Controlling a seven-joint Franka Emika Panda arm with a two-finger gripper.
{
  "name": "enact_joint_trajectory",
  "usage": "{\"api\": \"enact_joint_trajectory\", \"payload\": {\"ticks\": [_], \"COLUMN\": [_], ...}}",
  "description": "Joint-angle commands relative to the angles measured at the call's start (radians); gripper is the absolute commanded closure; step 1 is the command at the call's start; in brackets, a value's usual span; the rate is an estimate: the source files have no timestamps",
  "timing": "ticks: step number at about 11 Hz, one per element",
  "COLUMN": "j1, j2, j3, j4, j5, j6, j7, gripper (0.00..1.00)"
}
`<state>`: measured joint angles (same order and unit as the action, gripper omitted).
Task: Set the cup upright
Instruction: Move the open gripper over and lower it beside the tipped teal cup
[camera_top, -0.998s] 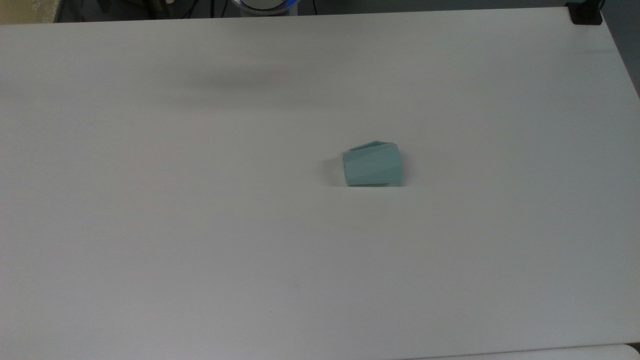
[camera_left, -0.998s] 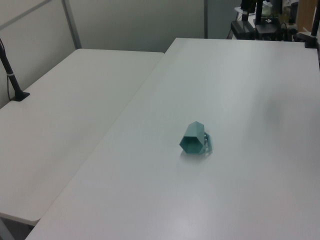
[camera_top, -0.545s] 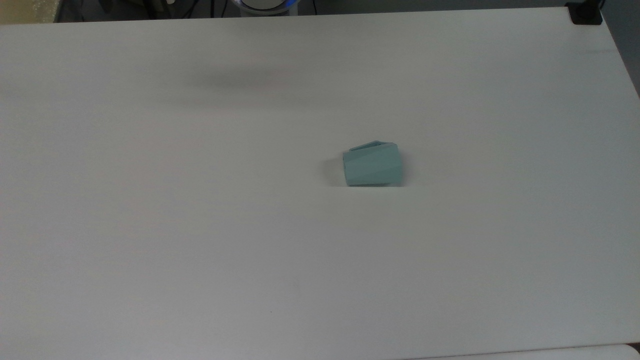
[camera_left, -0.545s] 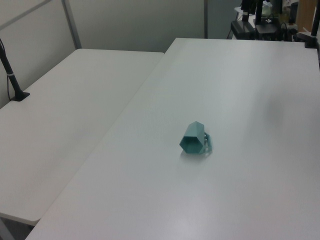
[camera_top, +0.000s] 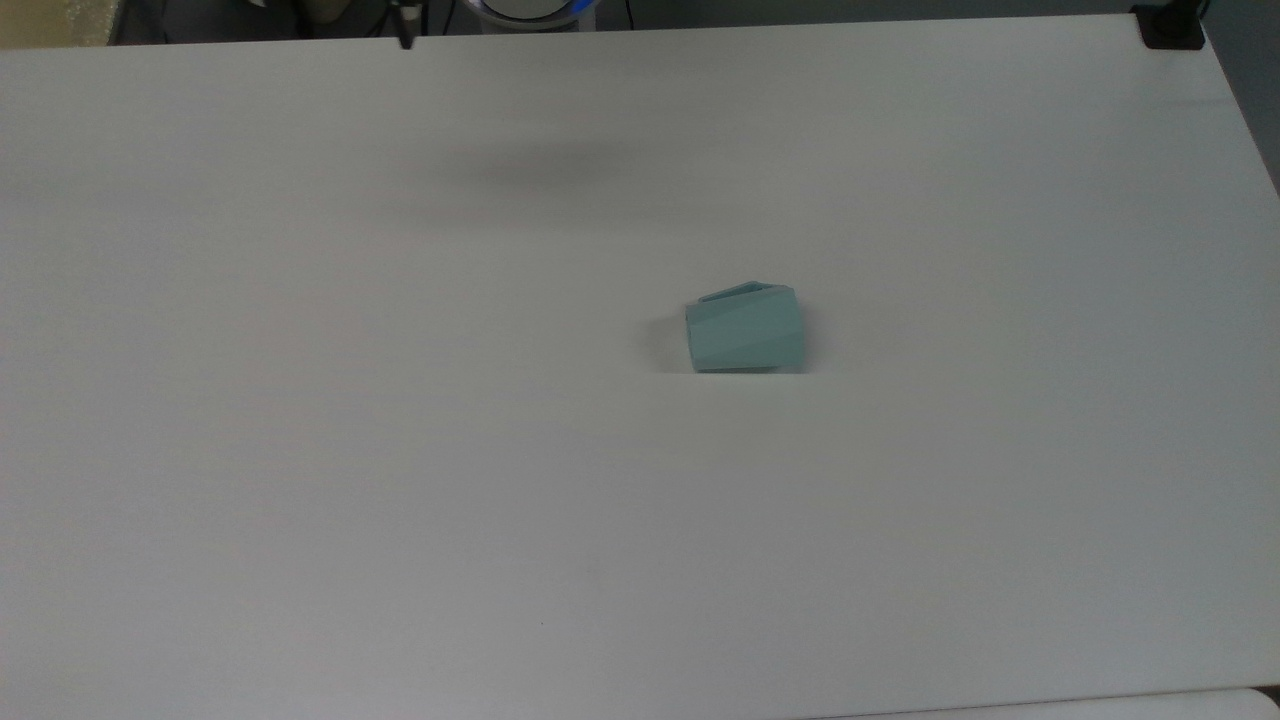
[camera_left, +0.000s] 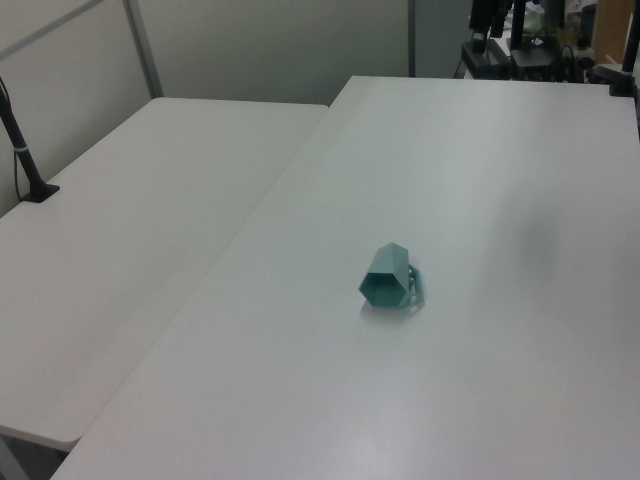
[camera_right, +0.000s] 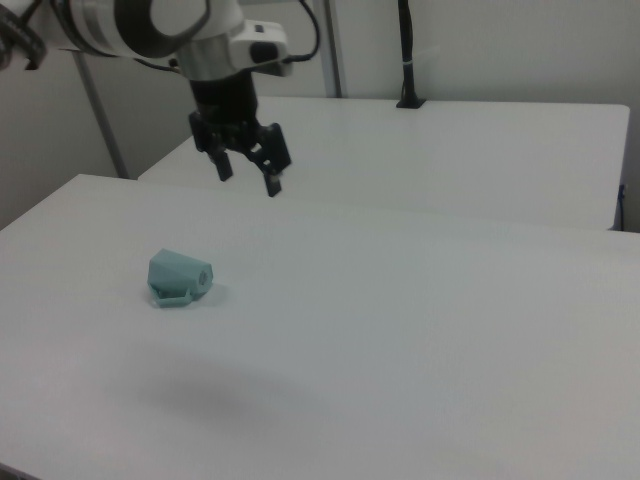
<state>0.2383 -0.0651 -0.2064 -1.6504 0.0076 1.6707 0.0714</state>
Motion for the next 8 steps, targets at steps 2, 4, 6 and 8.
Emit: {"api": "enact_joint_trajectory", "payload": {"ticks": [2,4,6,8], "j1": [0.202,0.296,0.404,0.481], "j2": [0.106,0.213,0.289,0.355], "j3": [-0.002,-0.001,0.001,-0.001], "j4": [0.134,0.225,0.250,0.285], "j5": [-0.014,-0.119,-0.222,-0.285], "j6": [-0.040,-0.081,-0.086,-0.082], "j7": [0.161,0.285,0.428,0.513], "gripper": [0.00,0.00,0.00,0.00]}}
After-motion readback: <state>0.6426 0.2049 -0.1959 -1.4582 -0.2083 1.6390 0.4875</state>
